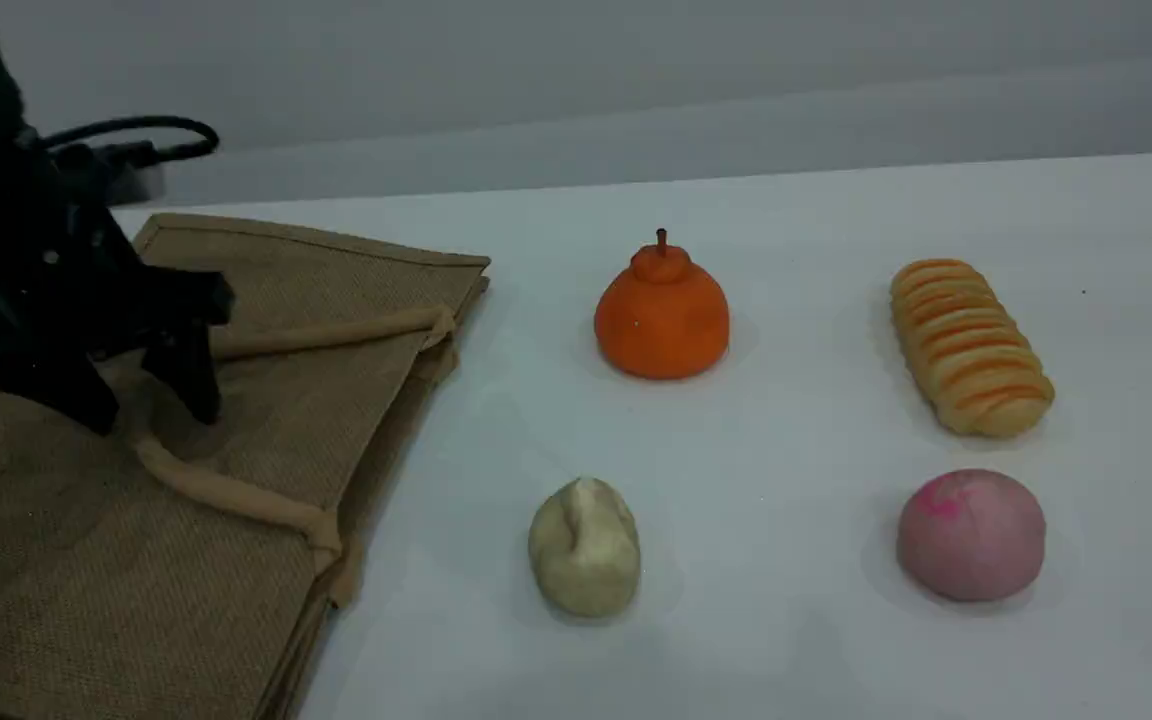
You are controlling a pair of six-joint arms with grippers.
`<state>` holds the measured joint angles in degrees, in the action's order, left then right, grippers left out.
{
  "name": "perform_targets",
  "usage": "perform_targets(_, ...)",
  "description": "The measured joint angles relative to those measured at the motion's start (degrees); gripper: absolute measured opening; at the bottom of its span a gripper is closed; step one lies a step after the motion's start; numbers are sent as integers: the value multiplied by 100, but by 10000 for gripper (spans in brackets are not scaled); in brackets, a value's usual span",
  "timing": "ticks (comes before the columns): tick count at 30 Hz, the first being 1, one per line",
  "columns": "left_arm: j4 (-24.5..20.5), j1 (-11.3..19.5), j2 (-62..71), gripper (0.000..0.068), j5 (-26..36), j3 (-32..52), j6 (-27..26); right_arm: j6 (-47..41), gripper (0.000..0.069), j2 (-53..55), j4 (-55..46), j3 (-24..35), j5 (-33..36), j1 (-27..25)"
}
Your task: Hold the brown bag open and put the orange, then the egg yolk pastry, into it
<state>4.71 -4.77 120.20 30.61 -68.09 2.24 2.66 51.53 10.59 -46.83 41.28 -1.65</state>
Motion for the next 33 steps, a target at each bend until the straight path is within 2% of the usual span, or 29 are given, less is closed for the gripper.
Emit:
perform_targets(4,-19,0,48,507,7,-67,0,0,553,0,0,0,30,0)
perform_targets(7,-21,0,48,443,-48,-67,0,35,553,0,0,0,41,0)
perform_targets(11,-21,0,48,280,-63,-67,0,43,553,0,0,0,60,0)
perform_targets(14,-21,0,48,133,-57,-67,-34,43,553,0,0,0,85,0)
perform_targets(16,-21,0,48,87,-51,-67,-34,43,553,0,0,0,90,0)
perform_targets(21,-21,0,20,88,258,-308,-349,43,553,0,0,0,101,0)
perform_targets(30,-2,0,-413,88,1844,-1829,-1030,195,553,35,0,0,-158,0)
perform_targets(33,151,0,-431,88,2493,-2416,-1293,275,553,157,0,0,-312,0)
